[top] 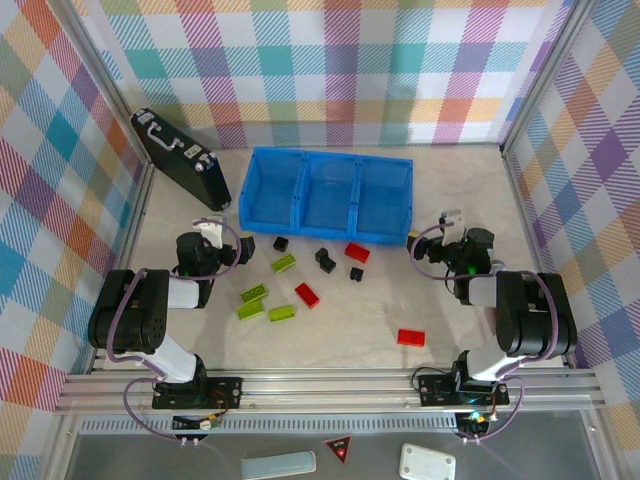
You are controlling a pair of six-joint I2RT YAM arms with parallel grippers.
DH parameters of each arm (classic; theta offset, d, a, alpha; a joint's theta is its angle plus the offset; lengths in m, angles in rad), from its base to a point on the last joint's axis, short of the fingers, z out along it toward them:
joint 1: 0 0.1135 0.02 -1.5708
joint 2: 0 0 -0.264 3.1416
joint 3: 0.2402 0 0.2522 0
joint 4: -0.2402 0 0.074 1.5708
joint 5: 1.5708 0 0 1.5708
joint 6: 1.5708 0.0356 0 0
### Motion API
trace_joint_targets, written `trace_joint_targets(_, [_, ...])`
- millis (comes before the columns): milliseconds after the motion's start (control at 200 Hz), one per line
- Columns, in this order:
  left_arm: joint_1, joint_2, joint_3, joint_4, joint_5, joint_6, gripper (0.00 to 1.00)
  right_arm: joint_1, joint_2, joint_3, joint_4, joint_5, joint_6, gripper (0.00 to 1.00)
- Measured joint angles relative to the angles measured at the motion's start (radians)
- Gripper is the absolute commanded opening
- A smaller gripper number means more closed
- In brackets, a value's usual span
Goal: Sort the legos into containers by color
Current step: Pick up the lego from the center of the table.
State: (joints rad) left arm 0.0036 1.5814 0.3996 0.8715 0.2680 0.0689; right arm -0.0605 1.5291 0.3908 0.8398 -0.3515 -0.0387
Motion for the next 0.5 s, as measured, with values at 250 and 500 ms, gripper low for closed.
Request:
trace_joint_targets(250, [-0.001, -0.076, -0.031, -0.051, -0.039, 0.000, 1.00, 0.000, -0.094, -0.033, -0.048, 0.022, 0.001, 0.99])
trace_joint_targets(500, [-0.021, -0.226, 0.063, -0.251, -0.089, -0.009, 1.00, 0.001, -0.278, 0.015, -0.245, 0.043, 0.002, 0.99])
